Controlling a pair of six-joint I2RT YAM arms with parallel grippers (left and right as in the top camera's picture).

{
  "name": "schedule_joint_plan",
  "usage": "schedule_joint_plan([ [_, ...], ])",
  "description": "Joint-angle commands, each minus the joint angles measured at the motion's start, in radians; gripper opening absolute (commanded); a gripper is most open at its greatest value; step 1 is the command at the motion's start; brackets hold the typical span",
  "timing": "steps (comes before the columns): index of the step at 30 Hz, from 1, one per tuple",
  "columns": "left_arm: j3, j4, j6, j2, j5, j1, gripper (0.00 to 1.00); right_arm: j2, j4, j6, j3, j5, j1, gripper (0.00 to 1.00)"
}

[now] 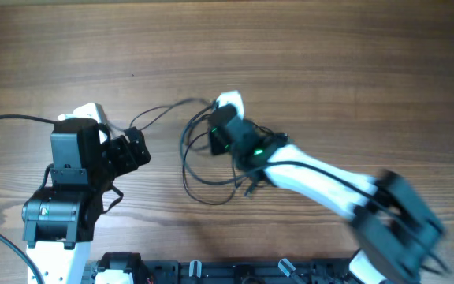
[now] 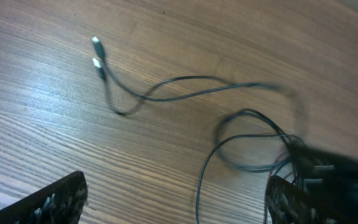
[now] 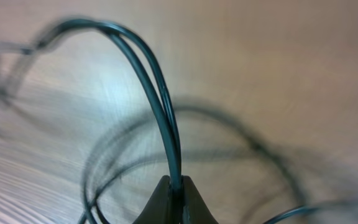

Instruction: Untangle cables

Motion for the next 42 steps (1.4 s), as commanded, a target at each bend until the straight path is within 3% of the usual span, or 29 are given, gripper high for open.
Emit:
schedule_joint_plan([
  [1,0.017,0.001,0.015,0.007,0.017,-0.001,0.94,-0.267,-0.005,-0.343,0.005,0.009,-0.06,0.04],
  [6,0.016,-0.003,0.014,0.057,0.077,-0.001,0.95,-0.522,0.021,-0.312,0.005,0.01,-0.209,0.06],
  [8,0.016,-0.005,0.015,0.084,0.105,-0.001,0.94,-0.537,-0.069,-0.272,0.005,0.003,-0.254,0.12],
  [12,0.016,-0.006,0.108,0.11,0.25,-0.001,0.93,-0.509,-0.249,-0.264,0.005,0.008,-0.281,0.04],
  [15,0.016,-0.029,0.209,0.129,0.395,-0.002,0.93,-0.507,-0.252,-0.264,0.005,0.007,-0.28,0.04],
  [17,0.015,-0.065,0.283,0.153,0.432,-0.025,0.91,-0.506,-0.259,-0.264,0.005,0.005,-0.28,0.09],
  [20,0.015,-0.077,0.315,0.19,0.432,-0.074,0.88,-0.497,-0.395,-0.216,0.005,-0.024,-0.28,0.3],
  [24,0.015,-0.05,0.315,0.224,0.428,-0.099,0.89,-0.423,-0.647,-0.14,0.004,-0.024,-0.28,0.37],
  [27,0.015,-0.026,0.315,0.232,0.428,-0.099,0.89,-0.295,-0.721,-0.144,-0.001,-0.028,-0.28,0.38],
  [36,0.015,-0.027,0.315,0.232,0.428,-0.099,0.89,0.109,-0.55,-0.357,-0.001,-0.171,-0.28,0.38],
  [42,0.015,-0.027,0.315,0.232,0.428,-0.099,0.9,0.174,-0.438,-0.381,-0.001,-0.171,-0.281,0.37],
])
